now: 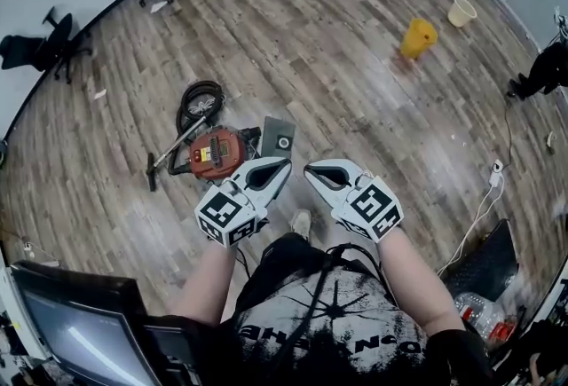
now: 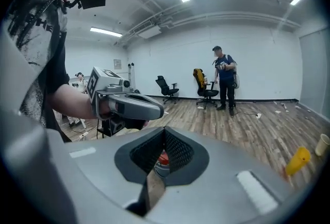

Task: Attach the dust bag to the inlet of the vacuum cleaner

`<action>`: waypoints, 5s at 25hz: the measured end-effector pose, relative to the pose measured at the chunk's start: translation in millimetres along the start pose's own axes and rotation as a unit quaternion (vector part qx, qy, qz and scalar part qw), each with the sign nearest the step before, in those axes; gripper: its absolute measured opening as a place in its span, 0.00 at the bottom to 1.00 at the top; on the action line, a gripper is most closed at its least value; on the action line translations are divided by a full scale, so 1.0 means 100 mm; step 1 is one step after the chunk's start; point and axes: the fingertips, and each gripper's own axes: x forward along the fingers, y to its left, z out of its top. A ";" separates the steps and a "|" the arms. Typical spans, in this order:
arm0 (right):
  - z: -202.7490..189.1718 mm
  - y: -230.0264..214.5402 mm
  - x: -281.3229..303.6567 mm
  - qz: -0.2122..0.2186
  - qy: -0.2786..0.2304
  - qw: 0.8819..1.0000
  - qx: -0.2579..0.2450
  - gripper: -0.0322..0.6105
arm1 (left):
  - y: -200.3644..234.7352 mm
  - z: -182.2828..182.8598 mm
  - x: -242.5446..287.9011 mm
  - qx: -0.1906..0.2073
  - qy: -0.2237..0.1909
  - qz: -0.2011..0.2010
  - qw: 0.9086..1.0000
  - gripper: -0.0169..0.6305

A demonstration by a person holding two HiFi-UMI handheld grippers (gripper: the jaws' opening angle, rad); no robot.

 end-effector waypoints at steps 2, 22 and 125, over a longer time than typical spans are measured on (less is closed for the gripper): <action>0.01 -0.13 0.20 0.009 0.015 1.000 0.001 0.06 | 0.22 0.00 0.05 -0.003 0.003 0.007 1.000 0.03; -0.26 -1.65 0.99 0.152 0.073 0.985 -0.024 0.06 | 1.56 -0.19 0.85 -0.070 0.038 0.163 0.983 0.03; -7.67 -4.26 5.82 0.451 0.329 0.526 -0.641 0.33 | 4.41 -5.87 2.21 -0.302 0.007 0.530 0.792 0.03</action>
